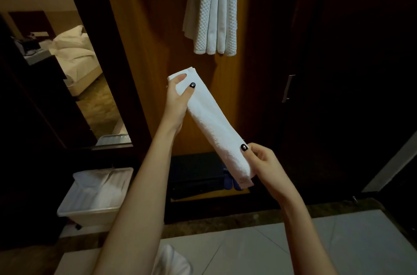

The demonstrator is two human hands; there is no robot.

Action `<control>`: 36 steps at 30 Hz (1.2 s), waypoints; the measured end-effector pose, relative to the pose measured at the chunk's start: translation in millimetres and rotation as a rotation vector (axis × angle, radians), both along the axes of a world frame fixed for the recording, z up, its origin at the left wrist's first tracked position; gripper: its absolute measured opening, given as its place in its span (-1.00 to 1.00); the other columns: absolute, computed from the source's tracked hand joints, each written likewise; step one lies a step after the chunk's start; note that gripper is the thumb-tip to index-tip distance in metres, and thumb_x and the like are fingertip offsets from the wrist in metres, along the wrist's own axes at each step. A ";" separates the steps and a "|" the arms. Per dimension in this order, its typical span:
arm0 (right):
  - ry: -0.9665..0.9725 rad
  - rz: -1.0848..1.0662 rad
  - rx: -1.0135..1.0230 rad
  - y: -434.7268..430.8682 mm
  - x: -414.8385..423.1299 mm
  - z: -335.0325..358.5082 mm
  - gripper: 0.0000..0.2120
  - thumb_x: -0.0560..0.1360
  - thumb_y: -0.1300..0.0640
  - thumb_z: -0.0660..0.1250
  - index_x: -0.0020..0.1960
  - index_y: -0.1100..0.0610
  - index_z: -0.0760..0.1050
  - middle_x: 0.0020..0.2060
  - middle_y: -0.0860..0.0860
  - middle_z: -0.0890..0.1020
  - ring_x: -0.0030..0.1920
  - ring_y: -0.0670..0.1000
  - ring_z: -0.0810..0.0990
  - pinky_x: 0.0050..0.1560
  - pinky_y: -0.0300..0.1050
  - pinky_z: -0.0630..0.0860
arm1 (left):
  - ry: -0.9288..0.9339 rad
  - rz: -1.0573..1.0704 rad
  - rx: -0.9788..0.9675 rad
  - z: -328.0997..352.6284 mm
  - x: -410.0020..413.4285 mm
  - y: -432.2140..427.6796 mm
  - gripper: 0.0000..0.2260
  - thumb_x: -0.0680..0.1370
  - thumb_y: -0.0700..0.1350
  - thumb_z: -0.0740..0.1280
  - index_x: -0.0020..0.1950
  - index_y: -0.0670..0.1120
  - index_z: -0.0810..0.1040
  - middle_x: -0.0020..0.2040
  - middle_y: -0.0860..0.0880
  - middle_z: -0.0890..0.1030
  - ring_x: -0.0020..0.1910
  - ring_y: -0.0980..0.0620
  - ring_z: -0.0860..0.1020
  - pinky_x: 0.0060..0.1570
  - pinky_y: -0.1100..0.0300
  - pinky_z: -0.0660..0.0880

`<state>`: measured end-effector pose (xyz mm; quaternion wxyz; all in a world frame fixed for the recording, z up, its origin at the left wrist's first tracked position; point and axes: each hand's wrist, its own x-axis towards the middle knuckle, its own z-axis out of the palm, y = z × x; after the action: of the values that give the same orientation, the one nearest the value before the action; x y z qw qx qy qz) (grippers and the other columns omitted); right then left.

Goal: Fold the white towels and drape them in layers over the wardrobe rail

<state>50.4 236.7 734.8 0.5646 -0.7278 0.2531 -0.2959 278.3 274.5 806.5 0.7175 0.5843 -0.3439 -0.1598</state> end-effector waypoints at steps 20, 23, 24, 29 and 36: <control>-0.103 0.097 0.146 -11.3 14.7 -11.0 -0.53 0.48 -0.08 0.30 -0.19 0.38 0.37 -0.26 0.09 0.36 -0.25 0.07 0.29 -0.29 -0.16 0.23 | 0.115 -0.135 -0.135 25.2 1.2 2.0 -0.69 0.61 -0.24 0.26 0.34 -0.10 0.38 0.22 -0.06 0.51 0.10 0.08 0.58 -0.07 0.29 0.54; -0.105 0.014 0.106 -21.2 15.1 -10.6 -0.64 0.56 -0.02 0.25 -0.21 0.26 0.38 -0.35 0.07 0.38 -0.36 0.01 0.35 -0.38 -0.27 0.25 | 0.077 -0.071 -0.106 16.1 10.9 -7.2 -0.67 0.60 -0.31 0.25 0.35 -0.10 0.36 0.16 -0.02 0.50 0.06 0.11 0.55 -0.09 0.31 0.54; -0.101 -0.012 0.068 -24.4 14.9 -9.8 -0.68 0.58 -0.02 0.24 -0.21 0.20 0.40 -0.37 0.01 0.42 -0.39 -0.07 0.38 -0.40 -0.29 0.27 | 0.061 -0.053 -0.087 12.3 15.0 -10.1 -0.65 0.59 -0.32 0.27 0.35 -0.09 0.36 0.16 -0.01 0.48 0.08 0.10 0.53 -0.07 0.29 0.54; -0.163 -0.174 -0.014 -49.2 7.5 -0.3 -0.97 0.58 0.23 0.30 -0.01 0.15 0.51 -0.19 -0.07 0.58 -0.27 -0.19 0.52 -0.29 -0.35 0.43 | 0.057 -0.130 -0.043 2.1 38.4 -16.8 -0.66 0.53 -0.34 0.34 0.22 -0.02 0.46 0.21 -0.02 0.46 0.14 0.03 0.50 -0.05 0.24 0.55; -0.034 0.008 0.194 -83.8 -2.5 22.3 -0.60 0.60 0.35 0.09 -0.05 0.08 0.67 -0.06 0.06 0.61 -0.29 -0.06 0.50 -0.39 -0.30 0.37 | 0.076 -0.221 0.153 2.3 70.4 -30.7 -0.73 0.51 -0.32 0.37 0.09 0.00 0.65 0.36 0.02 0.44 0.25 0.03 0.47 0.00 0.28 0.53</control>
<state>47.9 152.9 757.1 0.6379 -0.6654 0.2680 -0.2803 348.7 243.8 808.8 0.6613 0.5895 -0.3656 -0.2857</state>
